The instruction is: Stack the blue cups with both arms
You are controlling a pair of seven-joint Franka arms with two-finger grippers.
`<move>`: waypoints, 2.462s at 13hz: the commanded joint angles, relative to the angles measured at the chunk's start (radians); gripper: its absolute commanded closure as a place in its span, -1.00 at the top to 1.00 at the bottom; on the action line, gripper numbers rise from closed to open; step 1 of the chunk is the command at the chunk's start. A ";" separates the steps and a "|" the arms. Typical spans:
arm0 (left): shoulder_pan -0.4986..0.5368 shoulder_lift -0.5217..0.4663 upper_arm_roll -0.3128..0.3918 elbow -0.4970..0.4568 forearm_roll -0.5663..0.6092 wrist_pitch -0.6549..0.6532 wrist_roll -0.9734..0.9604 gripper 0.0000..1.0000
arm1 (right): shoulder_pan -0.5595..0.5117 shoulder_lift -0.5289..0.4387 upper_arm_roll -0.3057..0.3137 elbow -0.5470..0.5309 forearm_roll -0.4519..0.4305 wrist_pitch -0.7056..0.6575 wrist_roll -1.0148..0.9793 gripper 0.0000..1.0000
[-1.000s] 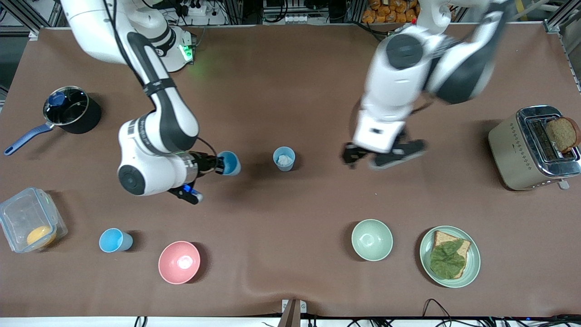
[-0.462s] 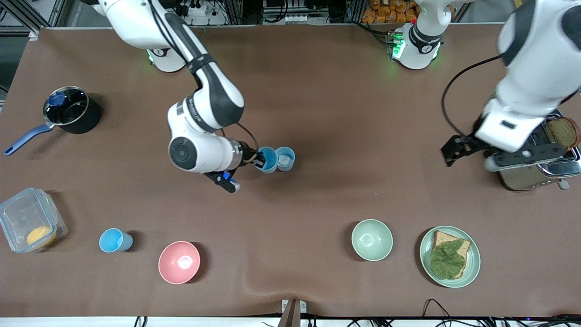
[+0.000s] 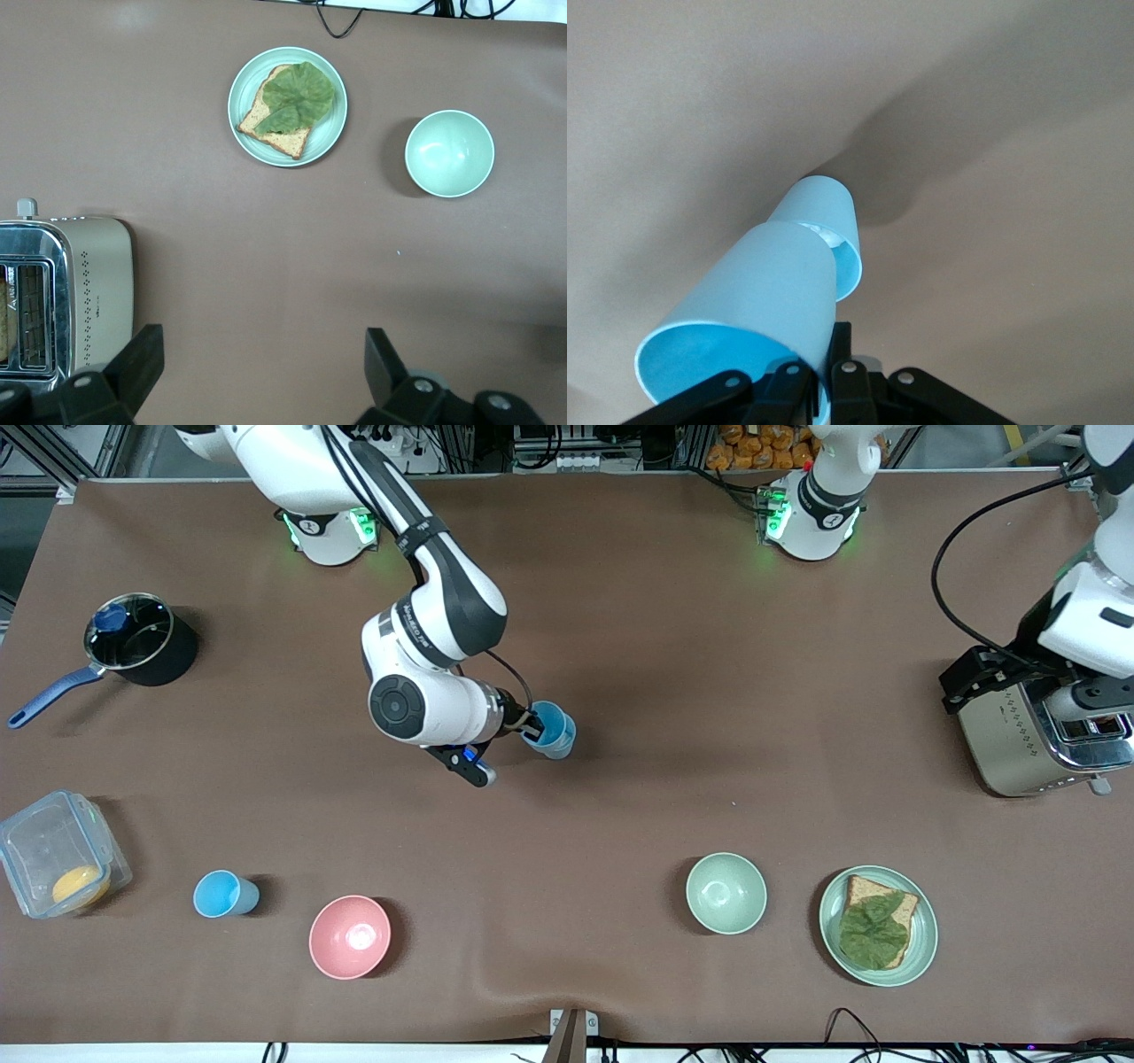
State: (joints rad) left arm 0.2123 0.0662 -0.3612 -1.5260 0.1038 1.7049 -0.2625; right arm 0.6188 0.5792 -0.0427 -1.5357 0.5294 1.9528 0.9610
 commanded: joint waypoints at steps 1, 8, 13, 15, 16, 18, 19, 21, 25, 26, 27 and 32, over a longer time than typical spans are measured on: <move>-0.069 -0.028 0.062 0.006 -0.024 -0.021 0.028 1.00 | 0.038 0.019 -0.012 0.002 0.018 0.021 0.028 -0.98; -0.231 -0.045 0.291 0.007 -0.078 -0.071 0.031 1.00 | 0.018 0.002 -0.022 -0.003 -0.002 0.006 0.062 1.00; -0.229 -0.052 0.289 0.007 -0.079 -0.086 0.019 1.00 | -0.172 -0.061 -0.046 -0.007 -0.161 -0.266 -0.261 1.00; -0.229 -0.057 0.286 0.006 -0.079 -0.090 0.020 1.00 | -0.265 -0.078 -0.051 -0.009 -0.216 -0.340 -0.393 1.00; -0.229 -0.060 0.286 0.004 -0.079 -0.090 0.022 1.00 | -0.309 -0.081 -0.049 -0.017 -0.251 -0.371 -0.436 1.00; -0.229 -0.062 0.286 0.004 -0.079 -0.102 0.023 1.00 | -0.405 -0.093 -0.049 -0.026 -0.258 -0.431 -0.540 1.00; -0.229 -0.062 0.288 0.004 -0.079 -0.102 0.023 1.00 | -0.439 -0.123 -0.051 -0.050 -0.264 -0.437 -0.612 1.00; -0.228 -0.063 0.291 0.006 -0.079 -0.119 0.029 1.00 | -0.456 -0.198 -0.051 -0.089 -0.320 -0.442 -0.673 1.00; -0.229 -0.062 0.289 0.009 -0.076 -0.122 0.052 1.00 | -0.462 -0.370 -0.051 -0.130 -0.440 -0.446 -0.836 1.00; -0.229 -0.062 0.289 0.009 -0.076 -0.125 0.055 1.00 | -0.473 -0.399 -0.051 -0.123 -0.472 -0.442 -0.891 1.00; -0.229 -0.062 0.288 0.009 -0.078 -0.125 0.055 1.00 | -0.479 -0.429 -0.051 -0.116 -0.494 -0.437 -0.956 1.00; -0.228 -0.042 0.292 0.056 -0.104 -0.180 0.112 1.00 | -0.574 -0.507 -0.048 -0.064 -0.502 -0.434 -1.058 1.00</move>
State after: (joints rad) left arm -0.0227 0.0171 -0.0724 -1.5009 0.0314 1.5582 -0.2075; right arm 0.1010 0.1058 -0.1225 -1.6046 0.0477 1.5128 -0.0701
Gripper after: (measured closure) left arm 0.000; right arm 0.000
